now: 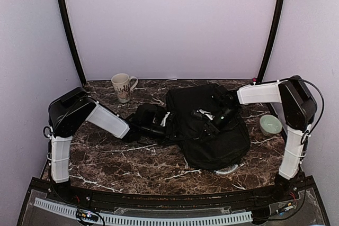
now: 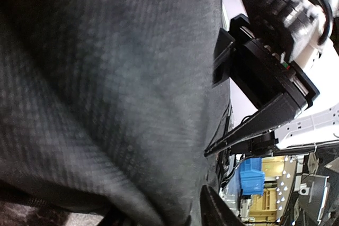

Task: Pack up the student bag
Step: Zip the student bag at the center of the board.

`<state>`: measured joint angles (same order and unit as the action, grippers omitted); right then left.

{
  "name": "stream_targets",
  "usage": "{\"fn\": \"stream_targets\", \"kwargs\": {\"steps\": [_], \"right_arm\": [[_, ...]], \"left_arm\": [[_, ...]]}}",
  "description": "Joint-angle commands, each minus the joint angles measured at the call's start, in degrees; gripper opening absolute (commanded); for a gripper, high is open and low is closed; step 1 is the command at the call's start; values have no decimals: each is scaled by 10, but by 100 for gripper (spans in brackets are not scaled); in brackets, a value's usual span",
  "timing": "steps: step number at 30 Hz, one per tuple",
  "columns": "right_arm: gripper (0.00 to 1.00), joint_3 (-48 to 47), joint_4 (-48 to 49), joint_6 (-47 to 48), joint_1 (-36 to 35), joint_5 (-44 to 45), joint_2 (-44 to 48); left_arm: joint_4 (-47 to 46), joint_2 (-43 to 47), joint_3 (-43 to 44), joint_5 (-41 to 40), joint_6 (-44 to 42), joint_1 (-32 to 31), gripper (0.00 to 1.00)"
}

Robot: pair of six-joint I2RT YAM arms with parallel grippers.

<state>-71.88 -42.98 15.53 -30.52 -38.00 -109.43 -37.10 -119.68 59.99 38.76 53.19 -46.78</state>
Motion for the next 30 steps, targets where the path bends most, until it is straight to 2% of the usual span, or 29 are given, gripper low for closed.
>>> {"fn": "stream_targets", "kwargs": {"steps": [1, 6, 12, 17, 23, 27, 30], "right_arm": [[51, -20, -3, -8, -3, -66, -34], [44, -31, -13, 0, -1, -123, -35], [33, -25, -2, -10, 14, -141, -14], [31, -24, 5, -24, 25, -142, -22], [13, -30, -1, -19, 27, -153, -32], [8, -27, -1, -18, 28, -153, -29], [7, -24, 6, -31, 29, -110, -30]], "left_arm": [[13, -19, 10, 8, -5, -9, 34], [0, -22, 5, 13, 2, -9, 20], [-18, -22, -8, 13, 11, -9, 12], [-26, -21, -9, 17, 13, -9, 9], [-30, -20, -13, 16, 15, -9, 8], [-33, -19, -17, 14, 17, -10, 8], [-33, -18, -17, 14, 17, -9, 8]]}}
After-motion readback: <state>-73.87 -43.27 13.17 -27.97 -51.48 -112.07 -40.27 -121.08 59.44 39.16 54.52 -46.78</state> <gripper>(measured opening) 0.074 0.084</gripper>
